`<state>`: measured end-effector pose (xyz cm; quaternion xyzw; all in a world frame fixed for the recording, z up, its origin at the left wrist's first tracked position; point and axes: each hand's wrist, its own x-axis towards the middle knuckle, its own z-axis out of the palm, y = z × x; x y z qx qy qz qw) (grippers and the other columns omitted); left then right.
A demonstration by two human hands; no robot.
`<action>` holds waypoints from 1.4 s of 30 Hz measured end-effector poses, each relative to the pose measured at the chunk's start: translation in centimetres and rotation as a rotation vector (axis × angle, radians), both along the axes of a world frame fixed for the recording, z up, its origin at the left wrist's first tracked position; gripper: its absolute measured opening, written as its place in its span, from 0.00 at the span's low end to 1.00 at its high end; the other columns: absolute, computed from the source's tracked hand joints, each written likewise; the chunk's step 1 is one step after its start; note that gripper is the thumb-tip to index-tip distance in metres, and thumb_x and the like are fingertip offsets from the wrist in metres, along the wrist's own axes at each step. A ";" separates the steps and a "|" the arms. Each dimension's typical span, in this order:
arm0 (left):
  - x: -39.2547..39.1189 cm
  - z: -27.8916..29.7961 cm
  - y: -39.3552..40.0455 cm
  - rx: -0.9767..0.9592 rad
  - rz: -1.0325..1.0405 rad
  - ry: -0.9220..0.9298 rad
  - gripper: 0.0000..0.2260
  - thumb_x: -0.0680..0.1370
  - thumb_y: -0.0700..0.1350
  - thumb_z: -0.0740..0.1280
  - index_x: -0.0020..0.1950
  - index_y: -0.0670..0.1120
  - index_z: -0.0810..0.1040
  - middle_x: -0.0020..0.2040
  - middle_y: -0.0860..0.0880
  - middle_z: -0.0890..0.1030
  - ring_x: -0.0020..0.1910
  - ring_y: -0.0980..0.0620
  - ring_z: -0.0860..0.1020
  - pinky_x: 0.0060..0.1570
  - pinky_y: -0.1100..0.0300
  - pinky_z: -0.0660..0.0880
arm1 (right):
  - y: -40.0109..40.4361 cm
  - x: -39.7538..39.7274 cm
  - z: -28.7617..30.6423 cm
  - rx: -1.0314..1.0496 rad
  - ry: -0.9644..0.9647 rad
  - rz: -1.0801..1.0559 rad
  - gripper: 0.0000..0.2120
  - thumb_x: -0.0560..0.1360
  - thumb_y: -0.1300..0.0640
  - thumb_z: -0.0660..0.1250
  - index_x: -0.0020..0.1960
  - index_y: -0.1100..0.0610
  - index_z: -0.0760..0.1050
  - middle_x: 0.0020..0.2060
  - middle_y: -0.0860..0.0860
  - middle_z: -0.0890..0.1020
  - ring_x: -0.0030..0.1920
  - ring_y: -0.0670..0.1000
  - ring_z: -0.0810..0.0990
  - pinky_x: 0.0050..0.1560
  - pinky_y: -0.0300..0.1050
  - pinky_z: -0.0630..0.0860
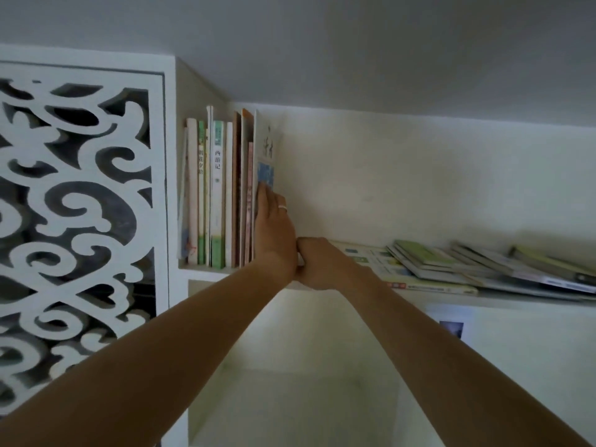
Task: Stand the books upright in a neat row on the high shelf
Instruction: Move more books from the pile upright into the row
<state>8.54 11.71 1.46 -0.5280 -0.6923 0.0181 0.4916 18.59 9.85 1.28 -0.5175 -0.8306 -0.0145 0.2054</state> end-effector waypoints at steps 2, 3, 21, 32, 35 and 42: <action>0.2 0.0 -0.1 0.019 -0.012 -0.059 0.37 0.80 0.65 0.61 0.80 0.41 0.64 0.81 0.35 0.58 0.81 0.32 0.52 0.78 0.33 0.37 | -0.2 0.0 -0.1 0.047 -0.064 -0.013 0.16 0.77 0.50 0.69 0.59 0.60 0.78 0.54 0.58 0.84 0.50 0.59 0.83 0.48 0.49 0.77; 0.2 0.0 -0.1 0.029 -0.026 -0.083 0.38 0.79 0.65 0.60 0.81 0.41 0.62 0.81 0.35 0.58 0.81 0.33 0.51 0.78 0.34 0.36 | -0.3 0.1 -0.2 0.081 -0.099 -0.023 0.16 0.78 0.49 0.69 0.59 0.59 0.78 0.53 0.58 0.84 0.50 0.59 0.83 0.47 0.49 0.77; 2.8 -1.2 1.9 0.177 -0.029 -0.312 0.27 0.80 0.53 0.59 0.76 0.42 0.72 0.81 0.38 0.60 0.83 0.37 0.48 0.75 0.35 0.30 | -0.8 28.8 7.4 -0.252 -0.398 -0.376 0.60 0.53 0.15 0.61 0.80 0.35 0.51 0.81 0.54 0.51 0.79 0.61 0.52 0.75 0.67 0.58; 2.7 -1.7 3.2 0.279 -0.169 -0.418 0.26 0.75 0.45 0.66 0.70 0.34 0.76 0.76 0.33 0.66 0.81 0.35 0.51 0.77 0.37 0.32 | -1.7 34.4 5.3 -0.226 -0.402 -0.310 0.35 0.74 0.30 0.65 0.76 0.46 0.68 0.71 0.50 0.75 0.64 0.54 0.76 0.66 0.52 0.74; 2.5 -1.9 3.3 0.293 -0.204 -0.419 0.28 0.74 0.43 0.67 0.72 0.32 0.73 0.76 0.33 0.64 0.81 0.34 0.50 0.77 0.39 0.31 | -1.6 33.8 4.8 -0.089 -0.486 -0.285 0.28 0.75 0.35 0.66 0.68 0.52 0.75 0.53 0.52 0.81 0.48 0.52 0.81 0.51 0.51 0.82; 2.9 -1.8 3.0 0.178 0.000 -0.363 0.30 0.79 0.52 0.58 0.79 0.40 0.65 0.82 0.38 0.54 0.82 0.35 0.41 0.76 0.34 0.31 | -1.4 33.6 4.7 -0.025 -0.539 -0.160 0.23 0.81 0.41 0.63 0.73 0.45 0.65 0.39 0.44 0.68 0.38 0.46 0.74 0.41 0.47 0.74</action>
